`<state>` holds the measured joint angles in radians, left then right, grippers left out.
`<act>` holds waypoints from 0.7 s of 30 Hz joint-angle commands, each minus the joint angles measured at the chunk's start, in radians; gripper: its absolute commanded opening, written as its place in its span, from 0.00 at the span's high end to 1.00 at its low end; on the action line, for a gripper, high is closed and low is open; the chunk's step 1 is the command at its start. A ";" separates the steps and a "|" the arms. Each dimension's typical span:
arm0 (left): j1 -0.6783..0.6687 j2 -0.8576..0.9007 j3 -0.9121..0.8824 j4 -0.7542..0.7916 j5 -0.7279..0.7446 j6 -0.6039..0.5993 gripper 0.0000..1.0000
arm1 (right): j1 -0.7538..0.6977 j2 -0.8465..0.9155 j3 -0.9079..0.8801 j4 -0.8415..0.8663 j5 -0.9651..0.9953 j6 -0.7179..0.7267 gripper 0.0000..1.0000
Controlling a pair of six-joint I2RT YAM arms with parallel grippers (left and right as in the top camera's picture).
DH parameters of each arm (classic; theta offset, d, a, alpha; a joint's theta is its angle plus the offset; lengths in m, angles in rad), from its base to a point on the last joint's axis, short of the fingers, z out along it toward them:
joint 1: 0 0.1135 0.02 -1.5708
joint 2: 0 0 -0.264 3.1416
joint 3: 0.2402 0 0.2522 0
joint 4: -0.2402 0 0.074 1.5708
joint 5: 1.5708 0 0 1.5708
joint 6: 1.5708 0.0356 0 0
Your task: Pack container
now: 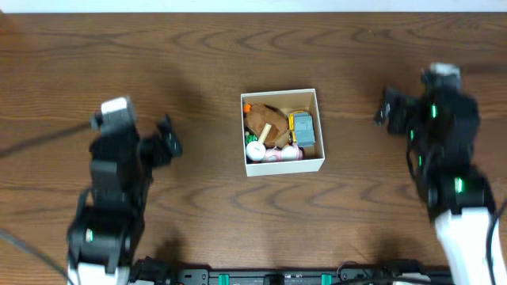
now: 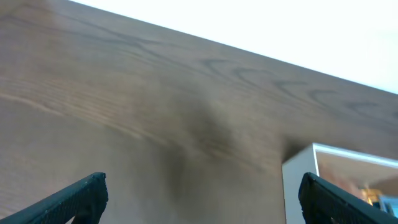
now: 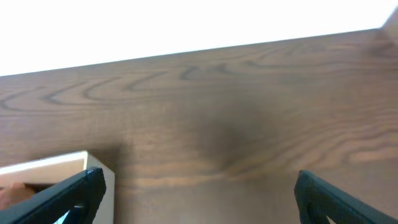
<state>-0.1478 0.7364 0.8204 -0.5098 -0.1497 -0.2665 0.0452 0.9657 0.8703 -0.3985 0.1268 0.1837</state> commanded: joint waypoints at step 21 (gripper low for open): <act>0.000 -0.385 -0.196 -0.095 0.019 -0.009 0.02 | 0.008 -0.534 -0.370 -0.277 0.053 0.040 0.01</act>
<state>-0.1478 0.3542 0.6270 -0.5957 -0.1272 -0.2665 0.0452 0.4362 0.5083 -0.6510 0.1730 0.2081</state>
